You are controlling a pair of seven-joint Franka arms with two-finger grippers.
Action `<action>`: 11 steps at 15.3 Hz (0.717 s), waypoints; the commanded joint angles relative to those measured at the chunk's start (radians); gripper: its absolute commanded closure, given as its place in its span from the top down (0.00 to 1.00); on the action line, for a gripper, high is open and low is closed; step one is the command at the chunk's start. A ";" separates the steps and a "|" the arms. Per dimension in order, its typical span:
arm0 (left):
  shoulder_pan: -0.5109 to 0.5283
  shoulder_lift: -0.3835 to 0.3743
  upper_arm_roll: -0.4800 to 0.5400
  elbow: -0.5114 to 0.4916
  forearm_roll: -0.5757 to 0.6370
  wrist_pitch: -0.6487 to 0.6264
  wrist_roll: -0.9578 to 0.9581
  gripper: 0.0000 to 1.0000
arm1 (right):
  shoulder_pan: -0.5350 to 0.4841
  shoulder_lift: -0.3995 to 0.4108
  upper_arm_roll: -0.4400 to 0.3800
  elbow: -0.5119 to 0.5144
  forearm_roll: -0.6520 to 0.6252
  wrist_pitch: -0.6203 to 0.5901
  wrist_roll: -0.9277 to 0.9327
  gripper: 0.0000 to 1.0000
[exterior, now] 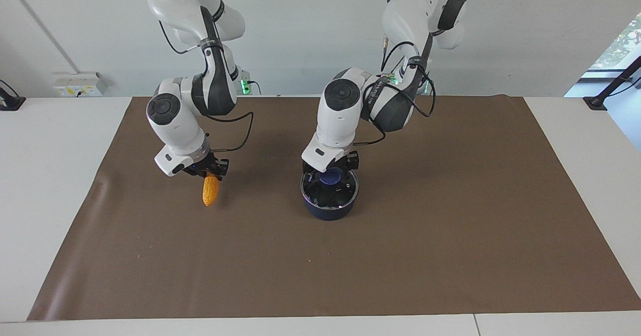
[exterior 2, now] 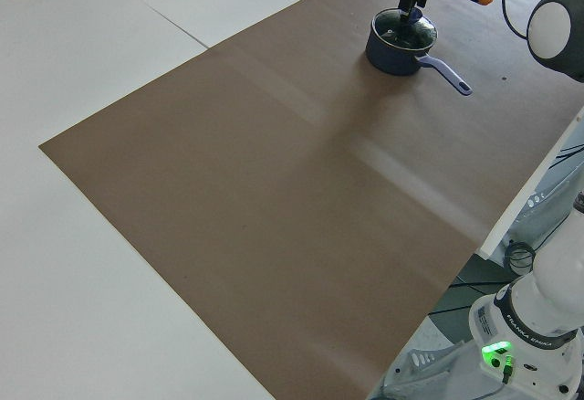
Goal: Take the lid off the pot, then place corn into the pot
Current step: 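Grasp the lid knob with the left gripper while the right gripper grasps the corn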
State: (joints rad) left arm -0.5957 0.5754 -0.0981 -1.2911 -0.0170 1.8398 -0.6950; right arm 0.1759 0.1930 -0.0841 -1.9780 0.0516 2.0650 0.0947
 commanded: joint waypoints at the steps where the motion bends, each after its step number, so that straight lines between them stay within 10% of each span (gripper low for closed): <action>1: -0.013 -0.008 0.014 -0.020 0.020 0.030 -0.035 0.92 | -0.003 0.006 0.007 0.082 -0.006 -0.080 0.007 0.00; 11: -0.013 -0.008 0.014 -0.022 0.022 0.045 -0.066 0.68 | 0.017 0.013 0.017 0.151 0.005 -0.135 0.008 0.00</action>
State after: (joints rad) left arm -0.5956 0.5758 -0.0958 -1.2941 -0.0095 1.8591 -0.7430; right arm 0.1976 0.1939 -0.0717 -1.8515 0.0529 1.9528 0.0947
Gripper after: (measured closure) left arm 0.256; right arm 0.612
